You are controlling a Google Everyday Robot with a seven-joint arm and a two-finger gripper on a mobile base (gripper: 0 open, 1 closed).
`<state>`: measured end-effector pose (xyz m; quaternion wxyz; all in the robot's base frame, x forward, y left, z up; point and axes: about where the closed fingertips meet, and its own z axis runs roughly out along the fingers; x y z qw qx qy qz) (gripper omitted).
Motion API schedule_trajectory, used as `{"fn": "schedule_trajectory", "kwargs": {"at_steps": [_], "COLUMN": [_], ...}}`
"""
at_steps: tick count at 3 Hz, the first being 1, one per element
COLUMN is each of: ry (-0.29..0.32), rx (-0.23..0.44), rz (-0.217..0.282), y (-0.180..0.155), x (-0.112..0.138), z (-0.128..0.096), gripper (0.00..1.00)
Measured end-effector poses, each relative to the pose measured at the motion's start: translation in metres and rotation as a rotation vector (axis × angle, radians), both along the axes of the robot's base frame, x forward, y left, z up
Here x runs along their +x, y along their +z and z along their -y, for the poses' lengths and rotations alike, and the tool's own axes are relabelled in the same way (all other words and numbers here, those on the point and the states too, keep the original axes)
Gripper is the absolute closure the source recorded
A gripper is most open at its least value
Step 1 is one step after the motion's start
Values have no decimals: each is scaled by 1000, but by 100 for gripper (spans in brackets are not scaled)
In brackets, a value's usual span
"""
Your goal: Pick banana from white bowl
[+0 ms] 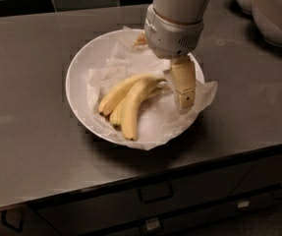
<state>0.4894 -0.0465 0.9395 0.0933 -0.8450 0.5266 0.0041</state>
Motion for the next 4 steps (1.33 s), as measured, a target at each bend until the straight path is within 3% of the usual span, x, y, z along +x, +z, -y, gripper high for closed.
{"fn": "schedule_trajectory", "kwargs": {"at_steps": [2,4], "ry": [19,77], "rx": [-15,-38], "rz": [-47,-92], "y": [-17,-34], "x": [-7,-4], "z": [-8,-29], "gripper": [10,19]}}
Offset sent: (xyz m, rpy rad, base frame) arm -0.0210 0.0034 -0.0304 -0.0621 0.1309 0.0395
